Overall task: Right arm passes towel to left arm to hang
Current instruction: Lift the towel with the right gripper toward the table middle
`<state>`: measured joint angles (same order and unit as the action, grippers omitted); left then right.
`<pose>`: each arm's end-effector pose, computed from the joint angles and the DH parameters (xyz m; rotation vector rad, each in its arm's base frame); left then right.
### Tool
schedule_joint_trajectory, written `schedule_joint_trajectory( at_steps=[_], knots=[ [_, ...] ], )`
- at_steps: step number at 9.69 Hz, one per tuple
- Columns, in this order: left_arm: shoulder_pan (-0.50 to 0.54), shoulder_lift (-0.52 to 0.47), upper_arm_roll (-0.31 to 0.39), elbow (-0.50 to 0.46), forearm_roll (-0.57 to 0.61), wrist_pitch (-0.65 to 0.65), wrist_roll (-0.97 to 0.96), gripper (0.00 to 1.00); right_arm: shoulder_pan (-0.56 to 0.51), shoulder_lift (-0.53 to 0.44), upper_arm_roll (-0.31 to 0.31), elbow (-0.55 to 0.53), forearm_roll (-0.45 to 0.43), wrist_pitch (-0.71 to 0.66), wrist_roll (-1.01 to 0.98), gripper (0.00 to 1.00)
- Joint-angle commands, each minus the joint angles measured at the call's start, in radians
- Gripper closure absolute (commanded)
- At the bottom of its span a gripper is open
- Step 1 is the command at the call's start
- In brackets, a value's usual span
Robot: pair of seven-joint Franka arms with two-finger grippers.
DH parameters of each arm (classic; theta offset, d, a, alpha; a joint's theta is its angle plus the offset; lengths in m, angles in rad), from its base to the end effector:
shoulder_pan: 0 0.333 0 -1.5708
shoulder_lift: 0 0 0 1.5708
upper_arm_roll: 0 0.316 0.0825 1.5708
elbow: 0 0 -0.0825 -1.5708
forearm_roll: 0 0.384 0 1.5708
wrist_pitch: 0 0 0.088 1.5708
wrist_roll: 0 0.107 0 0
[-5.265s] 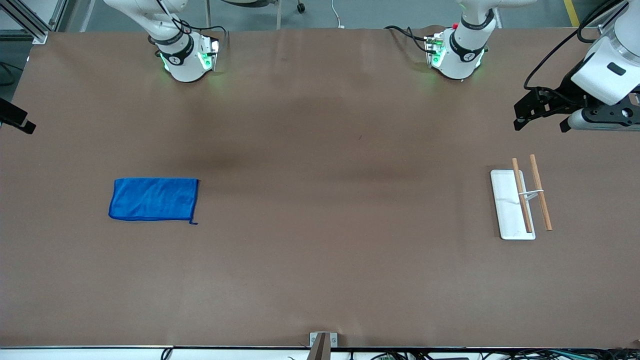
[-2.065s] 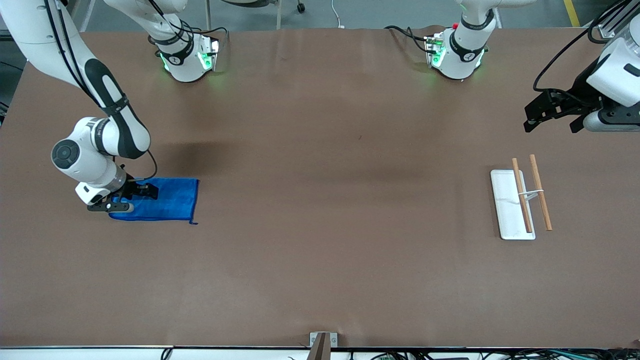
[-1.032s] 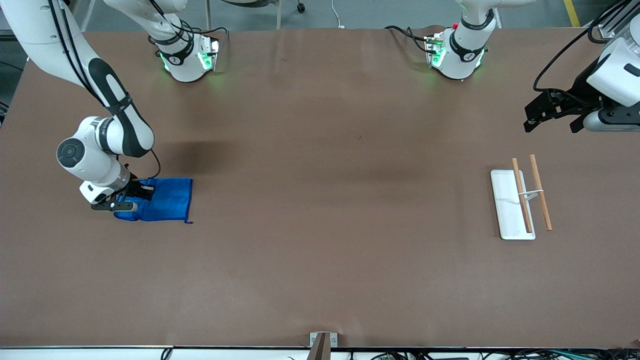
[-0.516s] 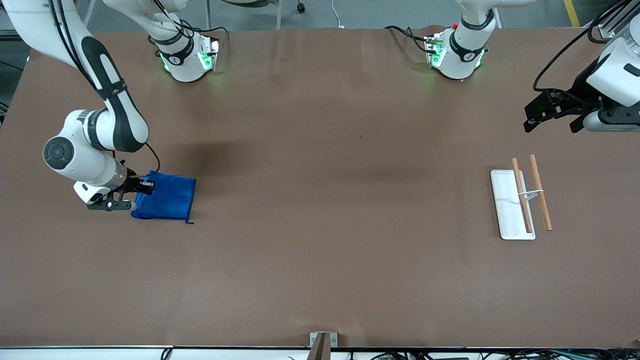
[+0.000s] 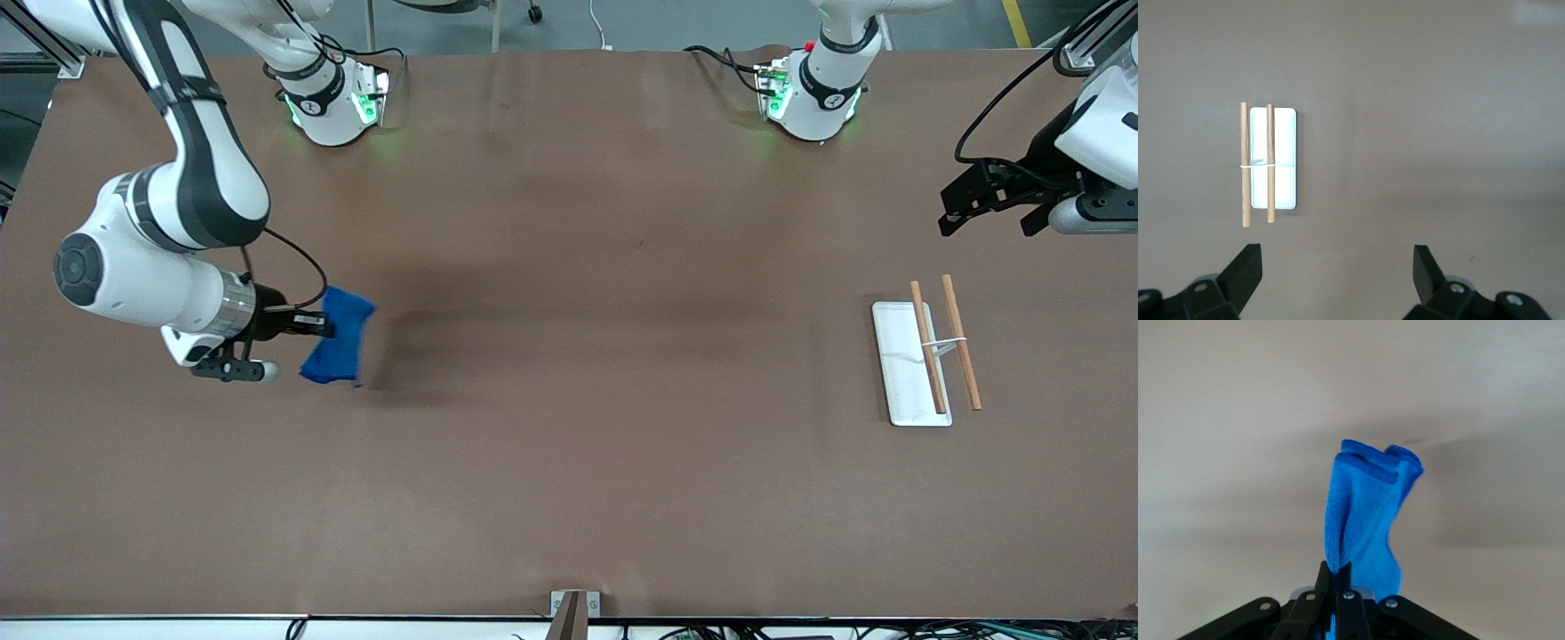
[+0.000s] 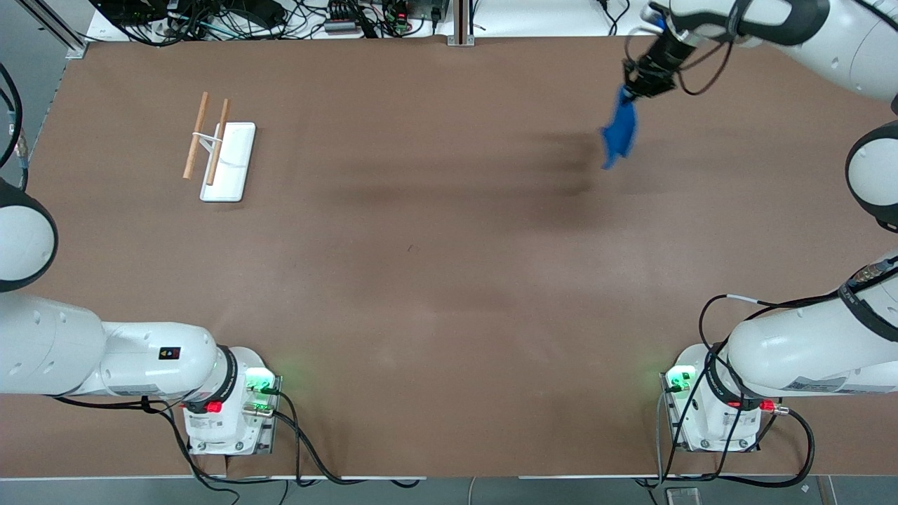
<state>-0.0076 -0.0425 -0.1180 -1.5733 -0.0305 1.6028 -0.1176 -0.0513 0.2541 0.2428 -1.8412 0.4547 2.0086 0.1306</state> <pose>0.5401 -0.0729 0.6495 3.1058 -0.0127 0.1058 0.5995 0.1345 0.3941 -2.6809 0.2117 0.2138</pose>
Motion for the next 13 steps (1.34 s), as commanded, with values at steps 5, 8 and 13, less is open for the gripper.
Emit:
schedule_joint_trajectory(
  at_steps=[5, 8, 13],
  knots=[
    [-0.002, 0.027, -0.088, -0.025, -0.089, -0.007, 0.024, 0.0, -0.002, -0.007, 0.324, 0.034, 0.657, 0.369, -0.011, 1.0],
    [0.003, 0.053, -0.088, -0.075, -0.282, -0.006, 0.058, 0.0, 0.01, -0.006, 0.421, 0.034, 1.03, 0.444, -0.216, 1.0],
    [0.072, 0.101, -0.086, -0.267, -0.757, -0.006, 0.214, 0.0, 0.019, -0.006, 0.496, 0.034, 1.54, 0.43, -0.479, 1.0]
  ],
)
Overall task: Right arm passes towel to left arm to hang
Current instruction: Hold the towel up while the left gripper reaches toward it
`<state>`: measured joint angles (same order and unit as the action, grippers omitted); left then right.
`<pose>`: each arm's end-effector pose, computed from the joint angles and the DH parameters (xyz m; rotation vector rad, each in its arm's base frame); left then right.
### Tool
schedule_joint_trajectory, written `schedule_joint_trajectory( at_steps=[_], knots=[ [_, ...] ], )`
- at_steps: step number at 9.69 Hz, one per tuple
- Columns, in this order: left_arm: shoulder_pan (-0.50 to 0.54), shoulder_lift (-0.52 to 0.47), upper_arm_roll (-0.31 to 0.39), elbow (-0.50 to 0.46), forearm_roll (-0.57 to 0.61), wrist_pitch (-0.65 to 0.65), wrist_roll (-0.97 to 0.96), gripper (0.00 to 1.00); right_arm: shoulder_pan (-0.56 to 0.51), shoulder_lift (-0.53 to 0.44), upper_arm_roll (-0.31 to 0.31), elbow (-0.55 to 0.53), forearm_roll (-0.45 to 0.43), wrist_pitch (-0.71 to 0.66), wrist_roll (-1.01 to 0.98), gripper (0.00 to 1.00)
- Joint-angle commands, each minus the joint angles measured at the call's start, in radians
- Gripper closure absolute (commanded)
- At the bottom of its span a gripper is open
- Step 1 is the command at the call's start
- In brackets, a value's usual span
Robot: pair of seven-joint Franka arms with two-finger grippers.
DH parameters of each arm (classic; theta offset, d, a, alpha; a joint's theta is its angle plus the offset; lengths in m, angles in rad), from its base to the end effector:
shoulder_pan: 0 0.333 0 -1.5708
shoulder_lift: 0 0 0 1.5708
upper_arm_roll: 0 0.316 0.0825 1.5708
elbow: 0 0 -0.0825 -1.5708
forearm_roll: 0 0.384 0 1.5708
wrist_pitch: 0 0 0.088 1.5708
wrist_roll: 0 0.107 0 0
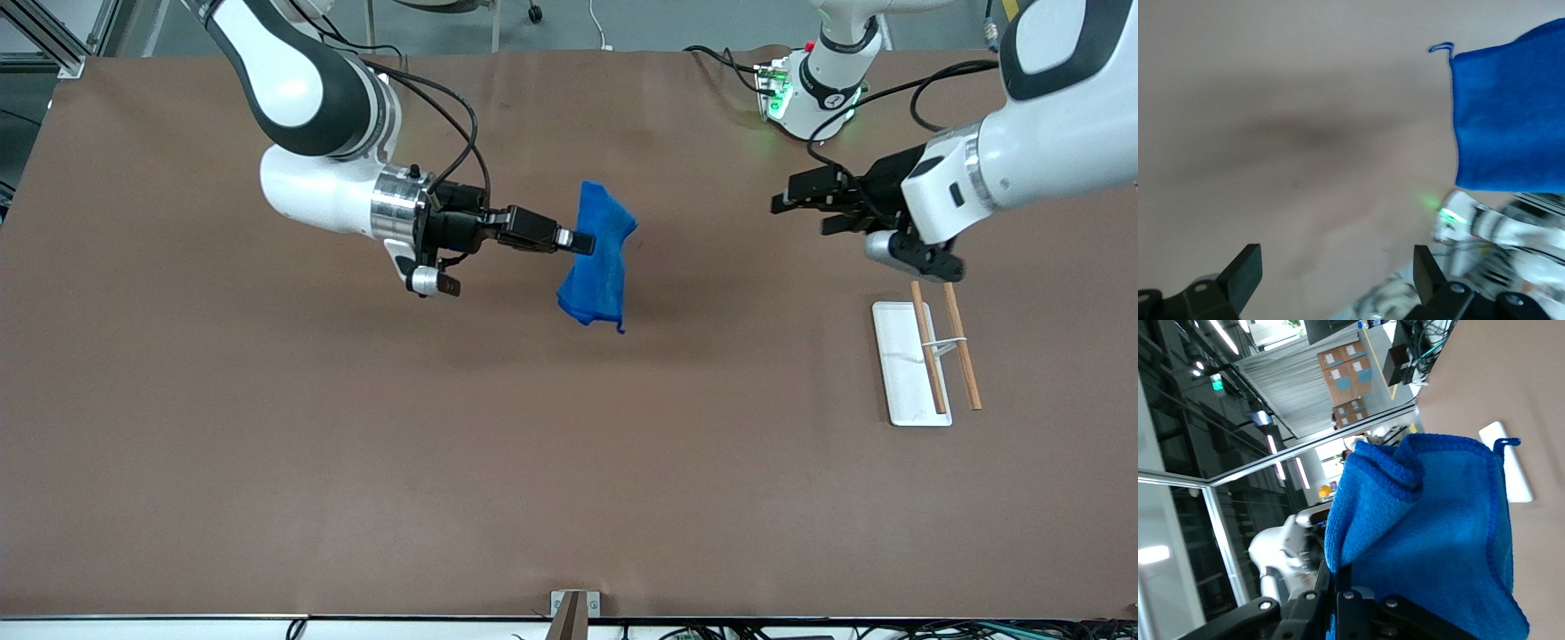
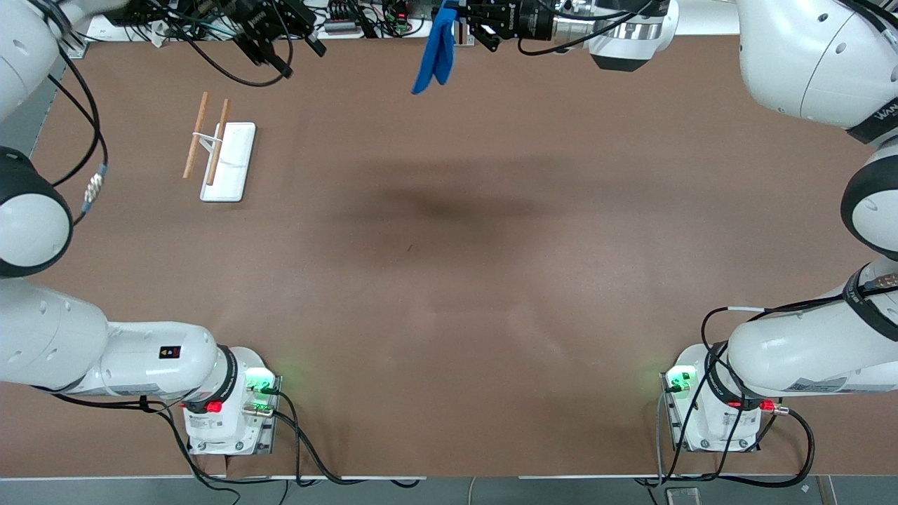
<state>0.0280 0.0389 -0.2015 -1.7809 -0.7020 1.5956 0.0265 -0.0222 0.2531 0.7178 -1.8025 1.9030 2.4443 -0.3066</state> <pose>0.5354 -0.1609 0.5320 2.4305 -0.1221 -0.3386 0.5223 0.3907 0.4860 -1.5310 0.4454 0.0933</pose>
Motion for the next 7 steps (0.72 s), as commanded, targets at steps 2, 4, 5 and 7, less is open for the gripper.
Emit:
schedule_joint_trajectory(
  at_steps=[2, 4, 5, 7],
  knots=[
    [0.058, 0.12, -0.003, -0.066, -0.261, 0.0, 0.131, 0.0, -0.004, -0.005, 0.044, -0.006, 0.262, -0.046, -0.18, 1.0],
    [0.053, 0.147, -0.013, -0.095, -0.327, 0.0, 0.151, 0.0, 0.005, 0.005, 0.049, -0.008, 0.297, -0.048, -0.223, 1.0],
    [0.059, 0.145, -0.013, -0.142, -0.412, 0.0, 0.191, 0.0, 0.008, 0.015, 0.051, -0.006, 0.297, -0.05, -0.223, 1.0],
    [0.063, 0.142, -0.012, -0.224, -0.526, 0.001, 0.32, 0.0, 0.018, 0.017, 0.054, -0.004, 0.329, -0.051, -0.224, 1.0]
  ],
)
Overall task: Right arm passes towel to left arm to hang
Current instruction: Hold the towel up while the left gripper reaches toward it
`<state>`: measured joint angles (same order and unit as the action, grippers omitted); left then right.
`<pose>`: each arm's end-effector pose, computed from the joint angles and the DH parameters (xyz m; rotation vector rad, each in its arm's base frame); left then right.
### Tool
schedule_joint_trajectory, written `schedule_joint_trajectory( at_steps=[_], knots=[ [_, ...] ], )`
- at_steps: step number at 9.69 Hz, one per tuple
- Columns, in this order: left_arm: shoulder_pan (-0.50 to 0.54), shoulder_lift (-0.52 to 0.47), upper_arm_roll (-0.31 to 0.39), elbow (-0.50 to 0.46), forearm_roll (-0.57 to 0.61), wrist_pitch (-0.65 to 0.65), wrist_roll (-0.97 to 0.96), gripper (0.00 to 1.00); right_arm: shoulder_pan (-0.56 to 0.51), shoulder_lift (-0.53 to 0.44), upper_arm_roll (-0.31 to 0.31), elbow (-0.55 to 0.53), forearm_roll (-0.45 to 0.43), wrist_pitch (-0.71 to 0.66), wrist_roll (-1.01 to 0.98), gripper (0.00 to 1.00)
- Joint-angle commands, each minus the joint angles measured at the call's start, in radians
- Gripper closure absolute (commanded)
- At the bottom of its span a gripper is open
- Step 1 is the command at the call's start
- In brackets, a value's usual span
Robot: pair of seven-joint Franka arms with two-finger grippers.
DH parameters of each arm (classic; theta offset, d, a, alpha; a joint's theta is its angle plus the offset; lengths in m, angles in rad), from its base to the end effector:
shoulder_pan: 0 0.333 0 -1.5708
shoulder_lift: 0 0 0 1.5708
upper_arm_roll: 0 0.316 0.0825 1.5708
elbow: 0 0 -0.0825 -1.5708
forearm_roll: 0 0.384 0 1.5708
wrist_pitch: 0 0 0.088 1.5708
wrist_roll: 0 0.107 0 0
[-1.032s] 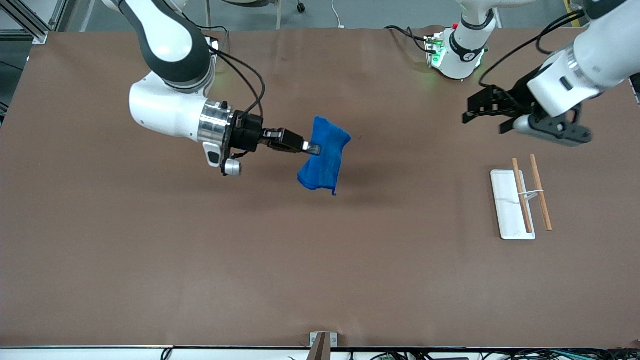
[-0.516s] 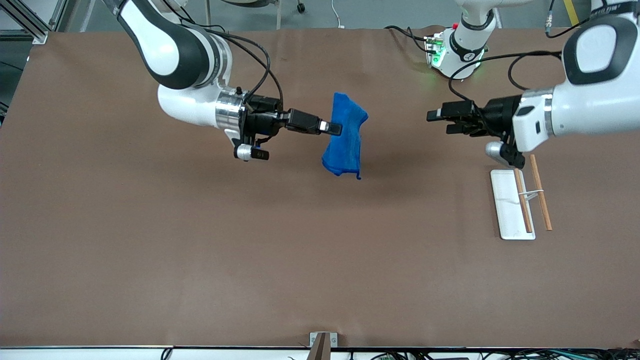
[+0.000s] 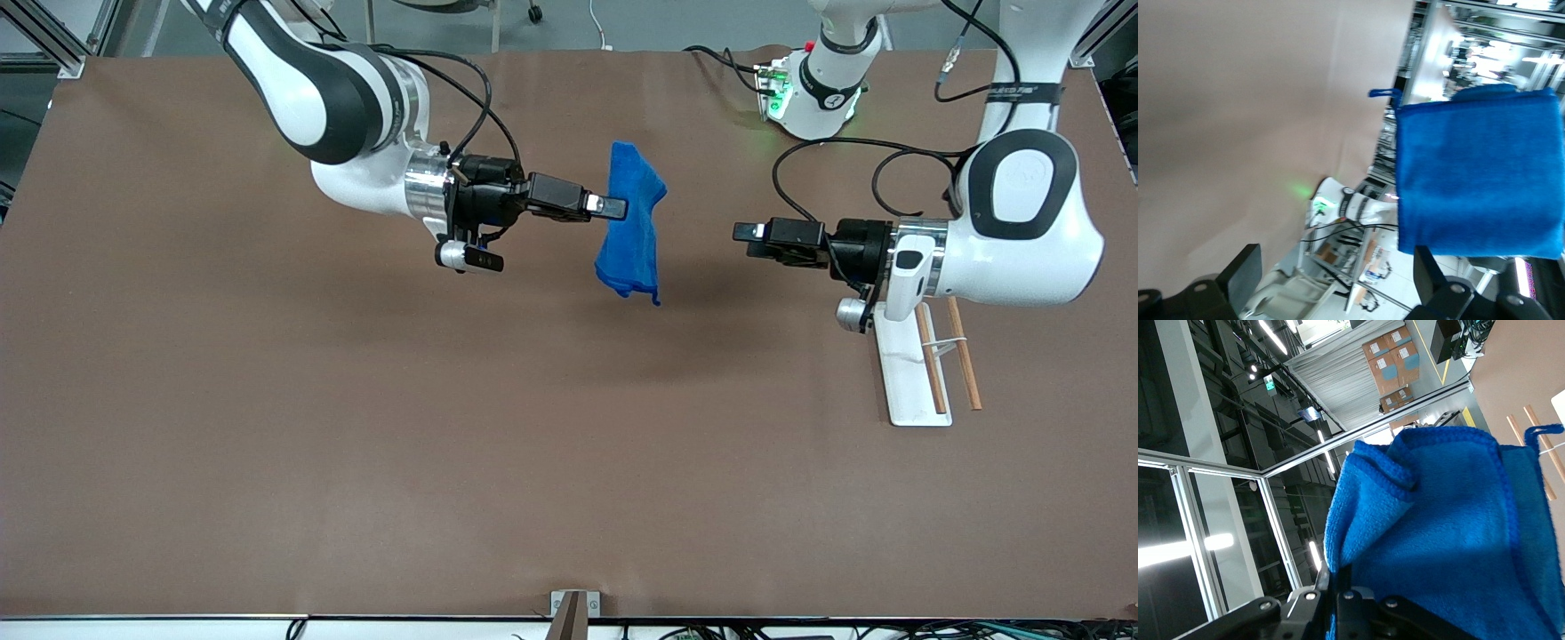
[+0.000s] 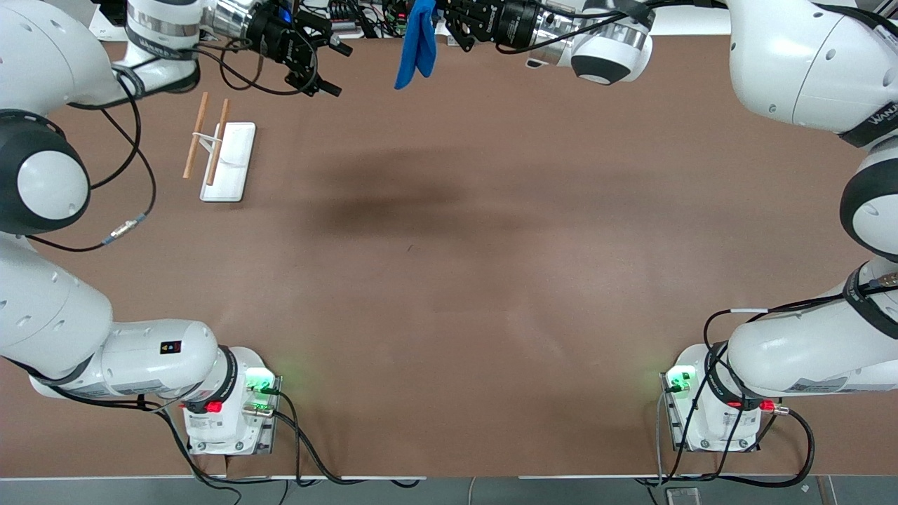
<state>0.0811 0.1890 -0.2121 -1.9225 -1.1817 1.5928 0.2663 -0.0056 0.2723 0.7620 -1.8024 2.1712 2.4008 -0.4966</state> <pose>0.5522 -0.1650 0.4264 1.8967 -0.0199 -0.4129 0.4994 0.4232 0.4853 -1.3580 0.4487 0.1038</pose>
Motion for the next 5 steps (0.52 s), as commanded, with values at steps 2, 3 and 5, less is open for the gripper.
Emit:
schedule_joint_trajectory(
  at_steps=[2, 3, 5],
  knots=[
    [0.009, -0.008, -0.003, -0.154, -0.141, 0.003, 0.117, 0.0, 0.001, -0.002, 0.01, -0.005, 0.067, -0.006, -0.036, 1.0],
    [0.009, -0.012, -0.003, -0.2, -0.21, 0.003, 0.155, 0.0, 0.003, -0.002, 0.01, -0.005, 0.068, -0.006, -0.036, 1.0],
    [0.006, -0.023, -0.004, -0.277, -0.342, 0.003, 0.227, 0.03, 0.006, -0.002, 0.019, -0.005, 0.07, 0.0, -0.028, 1.0]
  ],
)
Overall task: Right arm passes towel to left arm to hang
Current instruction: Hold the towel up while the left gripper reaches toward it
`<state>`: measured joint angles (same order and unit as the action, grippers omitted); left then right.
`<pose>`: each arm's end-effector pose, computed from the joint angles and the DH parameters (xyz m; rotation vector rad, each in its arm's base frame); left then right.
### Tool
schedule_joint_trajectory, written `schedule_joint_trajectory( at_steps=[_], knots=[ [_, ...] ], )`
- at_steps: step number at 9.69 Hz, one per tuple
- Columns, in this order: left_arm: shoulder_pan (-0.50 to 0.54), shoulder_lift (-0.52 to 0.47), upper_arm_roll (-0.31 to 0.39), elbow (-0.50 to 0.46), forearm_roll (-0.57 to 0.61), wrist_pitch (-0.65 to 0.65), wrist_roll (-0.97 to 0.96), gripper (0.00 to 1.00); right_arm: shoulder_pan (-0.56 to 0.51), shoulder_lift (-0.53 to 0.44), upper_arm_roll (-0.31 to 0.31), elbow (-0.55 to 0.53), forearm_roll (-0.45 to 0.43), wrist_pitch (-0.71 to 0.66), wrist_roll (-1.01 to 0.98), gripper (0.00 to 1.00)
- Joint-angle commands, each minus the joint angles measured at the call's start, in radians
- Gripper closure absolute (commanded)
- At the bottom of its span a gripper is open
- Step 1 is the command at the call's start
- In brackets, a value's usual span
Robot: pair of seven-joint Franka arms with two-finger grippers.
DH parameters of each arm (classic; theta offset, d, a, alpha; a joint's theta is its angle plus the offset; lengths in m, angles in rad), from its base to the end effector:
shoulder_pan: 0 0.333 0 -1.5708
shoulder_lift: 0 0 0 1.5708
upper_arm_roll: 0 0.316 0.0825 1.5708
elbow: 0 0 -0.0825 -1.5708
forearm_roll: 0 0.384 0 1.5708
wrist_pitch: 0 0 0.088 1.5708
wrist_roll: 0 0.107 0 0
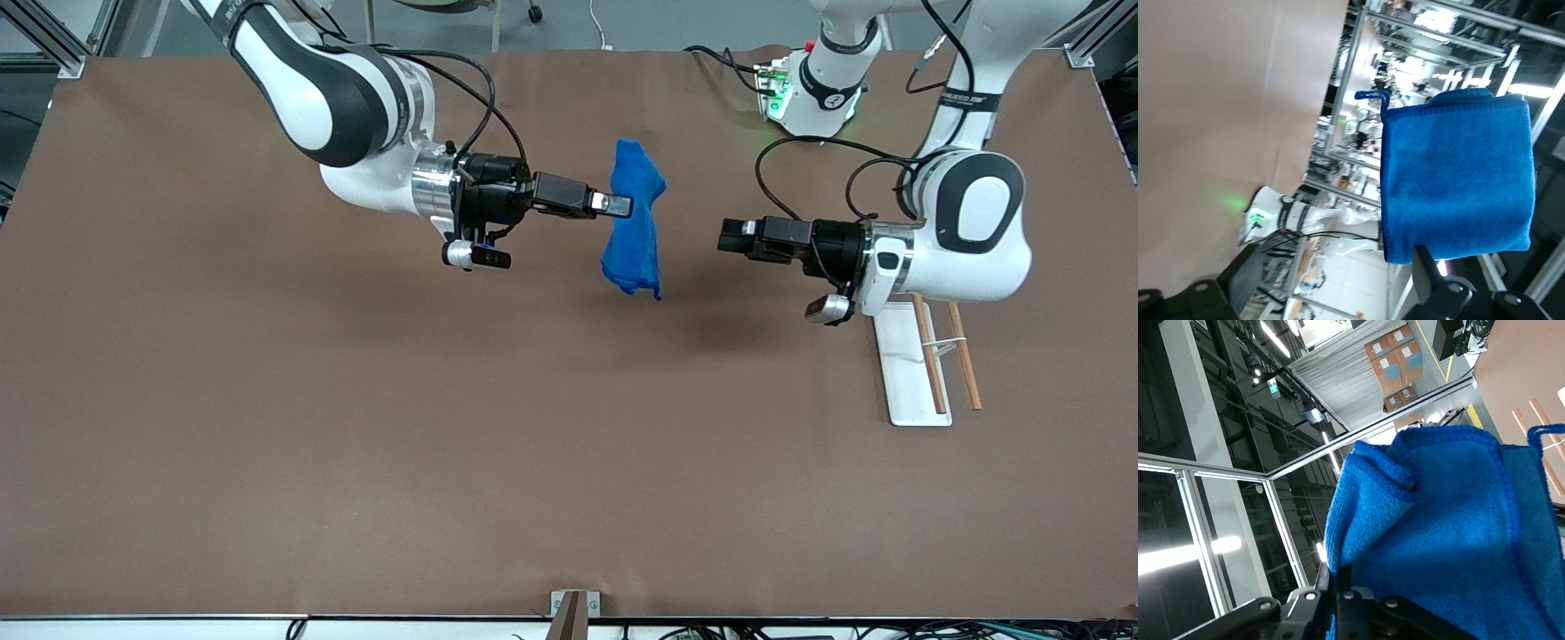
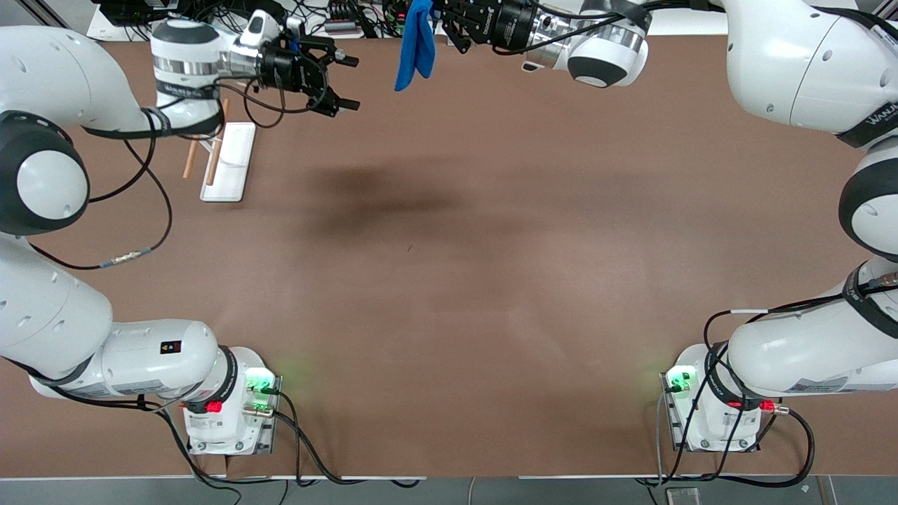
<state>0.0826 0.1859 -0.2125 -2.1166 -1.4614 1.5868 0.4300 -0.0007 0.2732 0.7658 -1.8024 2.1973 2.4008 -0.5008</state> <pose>0.5219 -0.1707 0.3709 1.6346 0.0900 -0.3721 0.4960 0.4273 0.4854 -1.3415 0.4610 0.1148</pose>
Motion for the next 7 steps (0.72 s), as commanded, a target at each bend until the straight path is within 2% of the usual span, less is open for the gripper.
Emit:
schedule_joint_trajectory(
  at_steps=[1, 5, 6, 7],
  knots=[
    [-0.001, -0.032, -0.01, -0.13, -0.121, 0.009, 0.112, 0.05, 0.001, -0.003, 0.018, -0.005, 0.044, 0.001, -0.024, 1.0],
    [0.0, -0.04, -0.114, -0.232, -0.316, 0.022, 0.327, 0.09, 0.002, -0.003, 0.02, -0.002, 0.051, 0.001, -0.021, 1.0],
    [-0.003, -0.039, -0.145, -0.233, -0.359, 0.056, 0.334, 0.1, 0.001, -0.003, 0.02, -0.002, 0.05, 0.001, -0.021, 1.0],
    [-0.001, -0.051, -0.218, -0.232, -0.405, 0.156, 0.346, 0.12, 0.001, -0.003, 0.02, 0.005, 0.05, 0.004, -0.015, 1.0]
  ],
)
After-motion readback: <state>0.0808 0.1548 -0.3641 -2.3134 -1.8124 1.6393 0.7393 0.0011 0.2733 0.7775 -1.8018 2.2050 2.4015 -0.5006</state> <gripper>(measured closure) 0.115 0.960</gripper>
